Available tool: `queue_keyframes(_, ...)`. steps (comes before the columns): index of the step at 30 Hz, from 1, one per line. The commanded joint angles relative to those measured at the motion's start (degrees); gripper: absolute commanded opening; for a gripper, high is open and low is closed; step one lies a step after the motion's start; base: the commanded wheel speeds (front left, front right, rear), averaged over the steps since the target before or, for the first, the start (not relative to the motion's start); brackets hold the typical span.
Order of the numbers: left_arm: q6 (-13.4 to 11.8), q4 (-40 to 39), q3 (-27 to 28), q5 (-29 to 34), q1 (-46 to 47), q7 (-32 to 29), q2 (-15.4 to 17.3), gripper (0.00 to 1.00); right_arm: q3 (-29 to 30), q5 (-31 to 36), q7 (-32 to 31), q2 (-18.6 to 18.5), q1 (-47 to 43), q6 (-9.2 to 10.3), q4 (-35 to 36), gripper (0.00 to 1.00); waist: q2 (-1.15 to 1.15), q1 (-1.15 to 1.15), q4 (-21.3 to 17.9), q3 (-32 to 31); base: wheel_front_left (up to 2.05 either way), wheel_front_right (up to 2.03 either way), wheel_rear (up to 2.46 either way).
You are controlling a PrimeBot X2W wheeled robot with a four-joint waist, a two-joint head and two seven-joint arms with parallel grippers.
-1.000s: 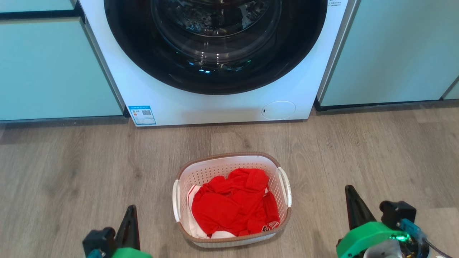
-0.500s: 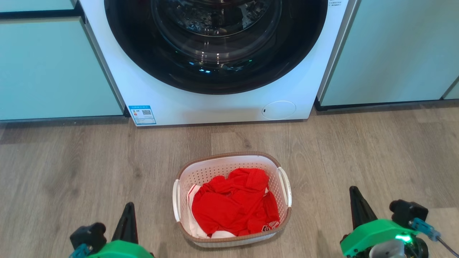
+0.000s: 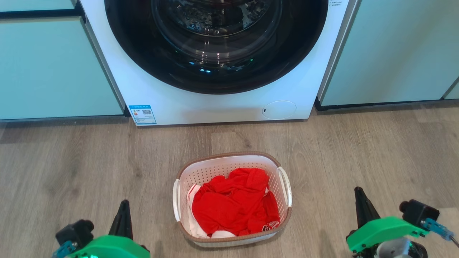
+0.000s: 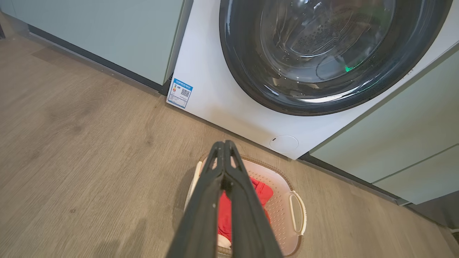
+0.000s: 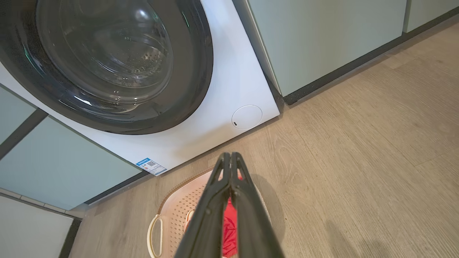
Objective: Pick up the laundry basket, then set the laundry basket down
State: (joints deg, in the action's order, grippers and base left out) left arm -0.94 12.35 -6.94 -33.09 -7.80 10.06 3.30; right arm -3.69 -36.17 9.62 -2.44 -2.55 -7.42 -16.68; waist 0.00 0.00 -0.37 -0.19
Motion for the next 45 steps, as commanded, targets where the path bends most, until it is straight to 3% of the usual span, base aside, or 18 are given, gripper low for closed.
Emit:
queue_keyframes(1,0.7,-1.4,1.1,-1.9,3.1,-0.4,0.8,0.00,0.2,-1.9,-0.4,-1.1,3.3,-0.02,2.1,0.00,0.00,0.00,0.0,0.0,0.00,0.00,0.00)
queue_keyframes(45,4.5,0.0,5.9,-31.6,8.4,-7.3,1.2,0.00,4.0,-29.9,-7.3,-1.6,5.9,-0.04,2.4,0.00,0.00,0.00,0.2,0.2,0.00,0.00,0.00)
